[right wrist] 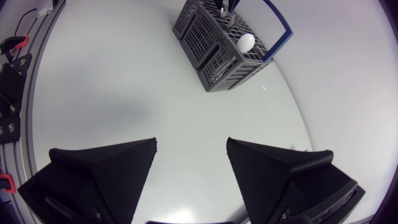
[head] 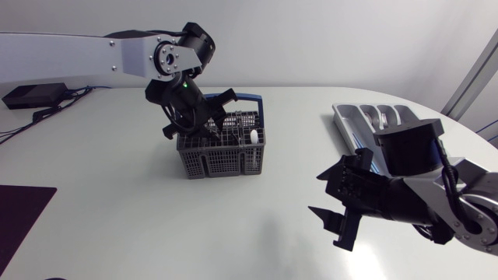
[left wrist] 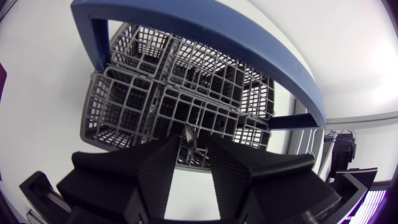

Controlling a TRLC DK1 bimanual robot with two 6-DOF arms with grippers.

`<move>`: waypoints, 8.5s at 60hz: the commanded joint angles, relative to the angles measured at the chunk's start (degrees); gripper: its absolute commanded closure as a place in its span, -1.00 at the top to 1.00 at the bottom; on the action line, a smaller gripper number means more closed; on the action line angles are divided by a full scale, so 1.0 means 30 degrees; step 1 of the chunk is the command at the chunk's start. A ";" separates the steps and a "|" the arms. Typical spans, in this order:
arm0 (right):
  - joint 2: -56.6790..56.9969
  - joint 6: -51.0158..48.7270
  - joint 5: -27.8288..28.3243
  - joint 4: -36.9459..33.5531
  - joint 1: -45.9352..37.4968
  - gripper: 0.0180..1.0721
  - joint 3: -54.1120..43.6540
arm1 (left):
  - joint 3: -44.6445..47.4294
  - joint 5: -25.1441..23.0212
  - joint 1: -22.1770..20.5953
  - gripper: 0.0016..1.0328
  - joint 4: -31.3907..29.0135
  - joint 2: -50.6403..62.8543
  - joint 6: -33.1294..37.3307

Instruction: Unload the cutlery basket into the drawer organizer.

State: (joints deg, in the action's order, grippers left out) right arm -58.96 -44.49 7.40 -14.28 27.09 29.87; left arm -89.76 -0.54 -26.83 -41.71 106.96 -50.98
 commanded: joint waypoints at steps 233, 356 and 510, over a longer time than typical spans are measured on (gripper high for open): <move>0.2485 0.6510 -0.1470 0.0572 0.4329 0.55 0.1822 | 0.9674 -0.4333 -0.0930 -0.93 0.9832 -1.1746 -0.2430; -0.4693 0.7681 -0.2320 0.7779 0.4622 -0.89 0.3872 | 1.0260 -0.8464 -0.1867 -0.93 1.0008 -0.9783 -0.8670; -1.4390 -1.8569 0.4096 -0.7456 -2.0398 -0.88 1.2984 | 0.4928 -0.1374 -0.0901 0.92 0.3241 -0.5975 0.7238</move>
State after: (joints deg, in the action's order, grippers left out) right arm -99.33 -96.97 20.82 -36.95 -33.56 66.61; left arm -75.48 -5.45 -28.86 -33.08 87.99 -29.74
